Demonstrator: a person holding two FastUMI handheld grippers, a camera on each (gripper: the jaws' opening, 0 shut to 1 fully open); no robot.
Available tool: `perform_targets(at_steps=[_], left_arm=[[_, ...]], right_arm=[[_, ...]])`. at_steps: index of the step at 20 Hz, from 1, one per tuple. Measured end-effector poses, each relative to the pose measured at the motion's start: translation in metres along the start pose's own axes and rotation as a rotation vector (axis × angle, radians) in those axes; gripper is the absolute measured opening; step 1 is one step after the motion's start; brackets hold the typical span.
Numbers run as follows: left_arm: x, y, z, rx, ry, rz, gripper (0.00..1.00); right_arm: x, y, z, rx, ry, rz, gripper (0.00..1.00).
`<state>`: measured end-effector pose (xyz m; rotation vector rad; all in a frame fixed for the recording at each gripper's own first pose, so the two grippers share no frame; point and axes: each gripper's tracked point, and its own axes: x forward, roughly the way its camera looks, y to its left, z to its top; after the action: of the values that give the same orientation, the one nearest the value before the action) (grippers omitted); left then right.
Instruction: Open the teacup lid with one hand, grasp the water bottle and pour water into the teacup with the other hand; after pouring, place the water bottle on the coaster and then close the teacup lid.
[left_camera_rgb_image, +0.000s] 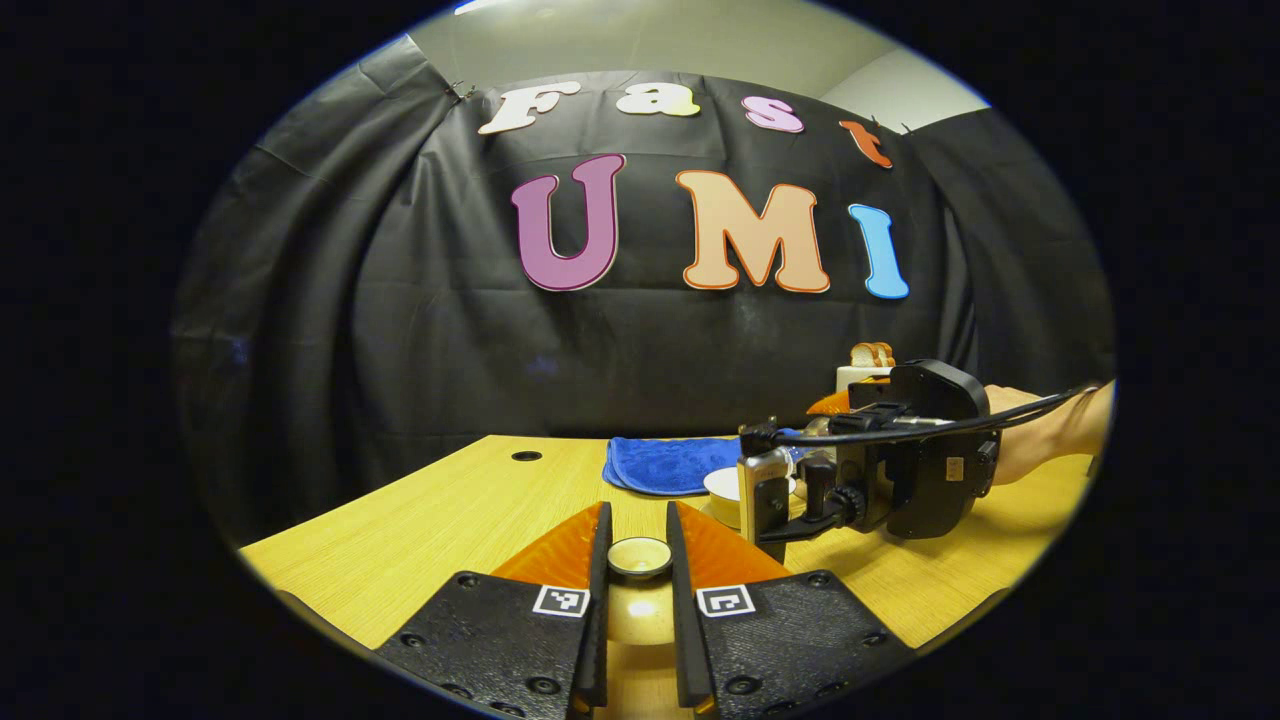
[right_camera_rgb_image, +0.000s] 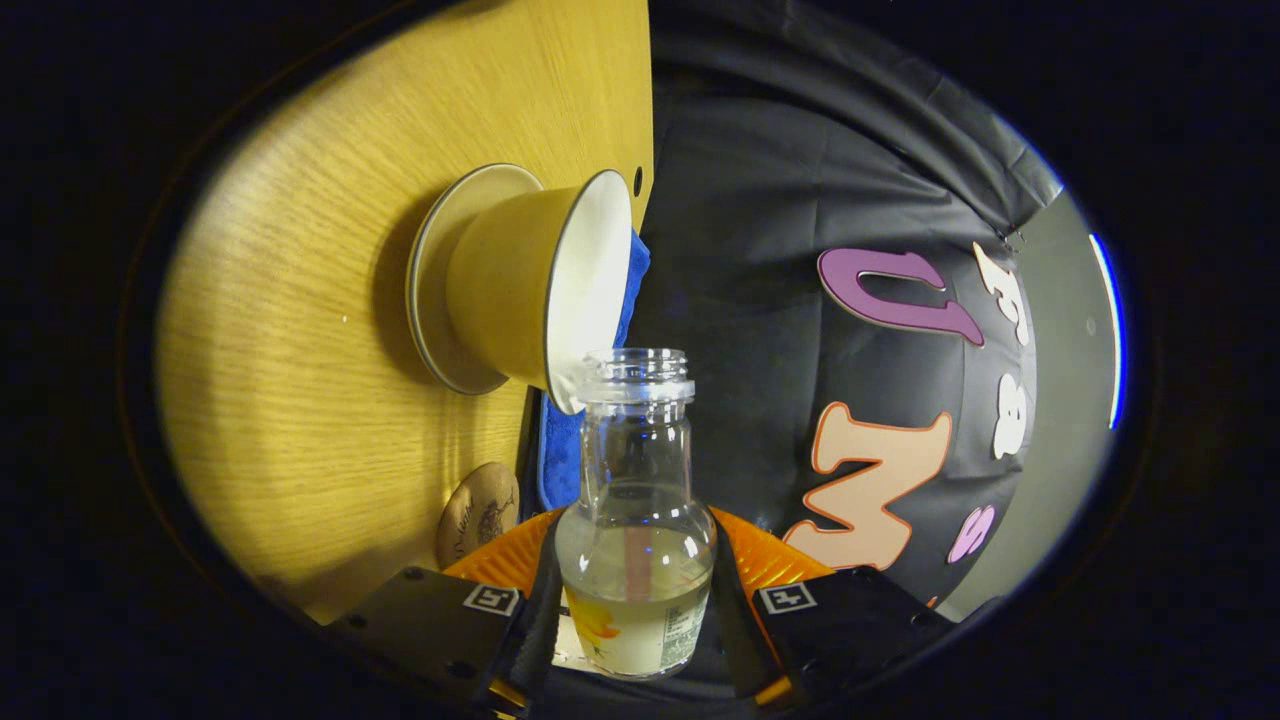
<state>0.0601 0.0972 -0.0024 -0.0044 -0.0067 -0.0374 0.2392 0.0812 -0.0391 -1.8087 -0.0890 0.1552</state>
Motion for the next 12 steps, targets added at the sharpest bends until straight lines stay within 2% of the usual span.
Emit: perform_targets(at_steps=[3, 12], left_arm=[[0.0, 0.0, 0.0, -0.001, 0.0, 0.0, 0.24], [0.0, -0.001, 0.0, -0.002, 0.0, 0.0, 0.24]], right_arm=[[-0.001, -0.004, 0.002, -0.074, -0.004, -0.014, 0.71], [0.001, -0.011, 0.002, -0.19, -0.017, -0.036, 0.7]])
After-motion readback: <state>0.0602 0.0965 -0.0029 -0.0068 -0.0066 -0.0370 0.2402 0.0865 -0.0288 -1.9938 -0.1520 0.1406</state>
